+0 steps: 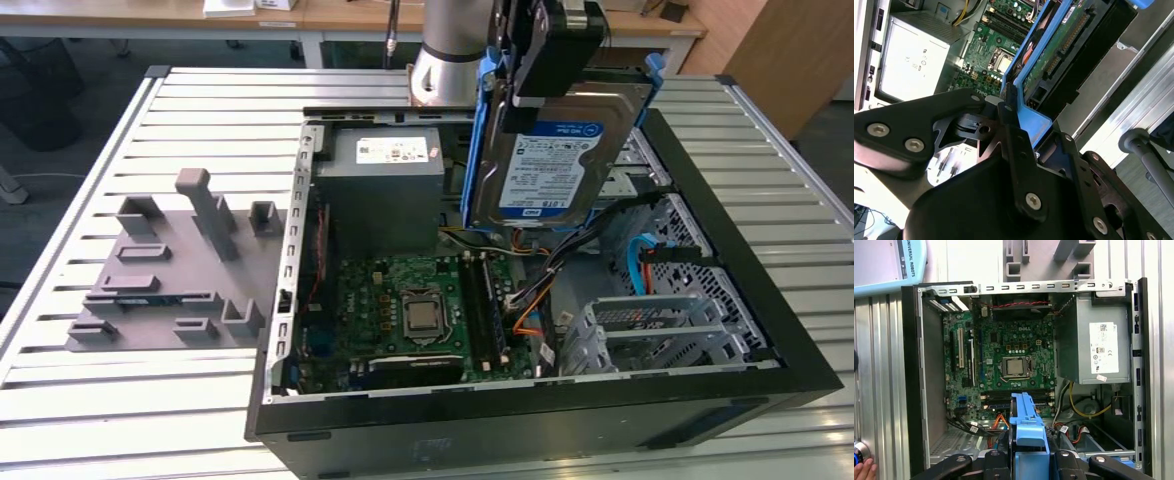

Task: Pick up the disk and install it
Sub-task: 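Insert the disk into the insertion slot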

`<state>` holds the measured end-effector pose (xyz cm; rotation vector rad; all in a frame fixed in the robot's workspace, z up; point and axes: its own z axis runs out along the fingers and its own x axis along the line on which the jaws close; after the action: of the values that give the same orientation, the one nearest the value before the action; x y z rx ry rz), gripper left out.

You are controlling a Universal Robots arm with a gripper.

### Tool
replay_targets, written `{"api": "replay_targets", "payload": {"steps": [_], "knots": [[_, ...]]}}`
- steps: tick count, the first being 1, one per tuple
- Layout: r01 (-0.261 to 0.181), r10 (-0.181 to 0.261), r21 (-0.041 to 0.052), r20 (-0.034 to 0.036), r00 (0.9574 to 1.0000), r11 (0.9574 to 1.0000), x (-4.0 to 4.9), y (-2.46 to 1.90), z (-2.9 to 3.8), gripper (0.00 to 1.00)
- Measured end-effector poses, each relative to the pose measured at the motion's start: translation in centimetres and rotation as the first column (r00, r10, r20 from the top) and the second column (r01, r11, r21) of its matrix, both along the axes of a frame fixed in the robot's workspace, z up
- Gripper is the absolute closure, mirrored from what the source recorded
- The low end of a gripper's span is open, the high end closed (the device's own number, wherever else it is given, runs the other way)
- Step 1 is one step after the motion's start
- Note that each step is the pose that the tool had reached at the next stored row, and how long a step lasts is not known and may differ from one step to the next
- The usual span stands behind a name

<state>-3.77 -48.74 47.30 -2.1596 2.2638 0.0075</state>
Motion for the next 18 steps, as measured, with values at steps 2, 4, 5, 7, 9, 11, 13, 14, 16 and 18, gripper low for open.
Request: {"api": "replay_targets", "payload": {"steps": [2, 4, 5, 7, 9, 11, 13, 14, 16, 18], "knots": [[0.0, 0.0, 0.0, 0.0, 1.0, 1.0, 0.0, 0.0, 0.0, 0.64], [0.0, 0.0, 0.0, 0.0, 1.0, 1.0, 0.0, -0.03, 0.0, 0.64], [0.0, 0.0, 0.0, 0.0, 1.0, 1.0, 0.0, -0.05, 0.0, 0.64], [0.0, 0.0, 0.0, 0.0, 1.0, 1.0, 0.0, -0.05, 0.0, 0.64], [0.0, 0.0, 0.0, 0.0, 1.0, 1.0, 0.0, -0.05, 0.0, 0.64], [0.0, 0.0, 0.0, 0.0, 1.0, 1.0, 0.0, -0.05, 0.0, 0.64], [0.0, 0.0, 0.0, 0.0, 1.0, 1.0, 0.0, -0.06, 0.0, 0.64], [0.0, 0.0, 0.0, 0.0, 1.0, 1.0, 0.0, -0.05, 0.0, 0.64], [0.0, 0.0, 0.0, 0.0, 1.0, 1.0, 0.0, -0.06, 0.0, 0.64], [0.0, 0.0, 0.0, 0.0, 1.0, 1.0, 0.0, -0.18, 0.0, 0.64]]}}
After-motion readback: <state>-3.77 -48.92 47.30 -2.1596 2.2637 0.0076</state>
